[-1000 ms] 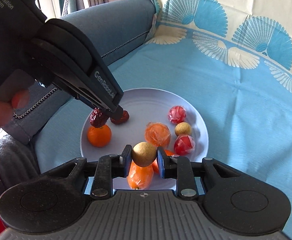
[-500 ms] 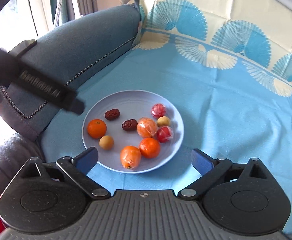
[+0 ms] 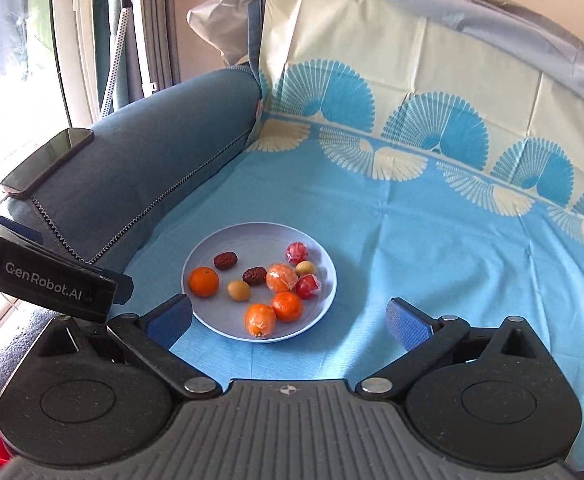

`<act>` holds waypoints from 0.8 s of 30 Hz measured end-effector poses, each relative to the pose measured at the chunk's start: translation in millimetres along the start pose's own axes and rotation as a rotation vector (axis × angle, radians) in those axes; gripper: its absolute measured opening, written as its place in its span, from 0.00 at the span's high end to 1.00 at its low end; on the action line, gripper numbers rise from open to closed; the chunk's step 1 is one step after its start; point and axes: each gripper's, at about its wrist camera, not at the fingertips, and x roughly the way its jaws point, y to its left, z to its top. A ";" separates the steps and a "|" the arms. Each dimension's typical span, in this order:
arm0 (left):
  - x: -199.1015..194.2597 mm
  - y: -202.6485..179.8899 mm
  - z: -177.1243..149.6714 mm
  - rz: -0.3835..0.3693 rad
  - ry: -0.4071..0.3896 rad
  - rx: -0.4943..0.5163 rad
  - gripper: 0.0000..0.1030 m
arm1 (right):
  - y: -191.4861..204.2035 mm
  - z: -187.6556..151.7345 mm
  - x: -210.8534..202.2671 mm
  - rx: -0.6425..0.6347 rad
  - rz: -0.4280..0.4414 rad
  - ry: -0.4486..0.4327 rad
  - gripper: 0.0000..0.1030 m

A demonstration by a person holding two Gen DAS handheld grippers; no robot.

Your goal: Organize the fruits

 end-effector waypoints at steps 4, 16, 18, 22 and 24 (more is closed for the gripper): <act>-10.1 -2.0 -3.6 0.003 -0.024 0.006 0.00 | 4.5 -0.2 -11.7 -0.019 -0.005 -0.019 0.01; -23.3 -2.1 -9.2 0.007 -0.046 0.011 0.00 | 6.9 -3.5 -28.0 -0.024 -0.037 -0.033 0.01; -23.7 -1.2 -8.7 0.007 -0.049 0.009 0.00 | 6.5 -3.4 -28.7 -0.026 -0.040 -0.035 0.01; -23.3 -0.7 -8.5 0.008 -0.047 0.006 0.00 | 6.4 -2.8 -29.7 -0.028 -0.042 -0.039 0.01; -23.7 0.1 -8.9 0.008 -0.047 0.006 0.00 | 6.4 -2.7 -29.7 -0.029 -0.042 -0.039 0.01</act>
